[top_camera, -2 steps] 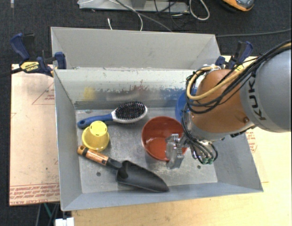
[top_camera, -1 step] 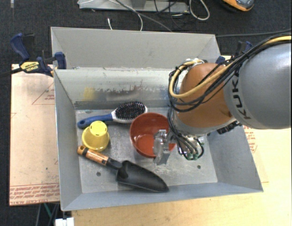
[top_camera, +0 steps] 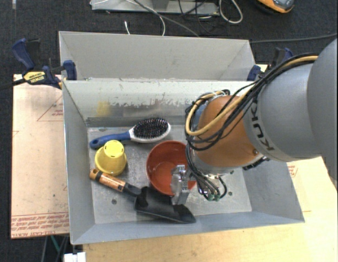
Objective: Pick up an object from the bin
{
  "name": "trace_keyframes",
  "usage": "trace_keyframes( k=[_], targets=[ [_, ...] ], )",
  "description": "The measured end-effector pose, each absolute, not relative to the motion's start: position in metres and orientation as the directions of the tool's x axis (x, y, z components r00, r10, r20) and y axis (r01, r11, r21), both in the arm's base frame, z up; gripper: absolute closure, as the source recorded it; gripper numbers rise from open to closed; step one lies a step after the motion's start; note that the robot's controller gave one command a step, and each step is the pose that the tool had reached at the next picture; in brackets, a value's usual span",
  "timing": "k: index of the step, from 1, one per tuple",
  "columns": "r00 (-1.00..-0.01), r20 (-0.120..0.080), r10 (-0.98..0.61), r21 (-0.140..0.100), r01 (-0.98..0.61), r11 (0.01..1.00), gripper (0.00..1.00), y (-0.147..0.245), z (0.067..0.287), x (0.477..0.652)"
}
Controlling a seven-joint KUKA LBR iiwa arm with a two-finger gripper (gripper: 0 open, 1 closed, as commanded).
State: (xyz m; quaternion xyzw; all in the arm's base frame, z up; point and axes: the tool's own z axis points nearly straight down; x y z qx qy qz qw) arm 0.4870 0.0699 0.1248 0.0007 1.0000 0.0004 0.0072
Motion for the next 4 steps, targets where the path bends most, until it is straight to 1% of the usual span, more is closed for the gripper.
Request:
trace_keyframes(
  k=[1, 2, 3, 4],
  targets=[
    [-0.999, -0.021, -0.034, 0.004, -0.034, 0.999, 1.00, 0.089, 0.095, 0.500],
    [-1.000, -0.020, 0.010, 0.002, 0.010, 1.000, 1.00, 0.082, 0.113, 0.497],
    [-0.998, -0.018, -0.056, 0.002, -0.056, 0.998, 1.00, 0.099, 0.215, 0.502],
    [-0.999, -0.019, -0.027, 0.003, -0.027, 1.000, 1.00, 0.097, 0.147, 0.501]
  ],
)
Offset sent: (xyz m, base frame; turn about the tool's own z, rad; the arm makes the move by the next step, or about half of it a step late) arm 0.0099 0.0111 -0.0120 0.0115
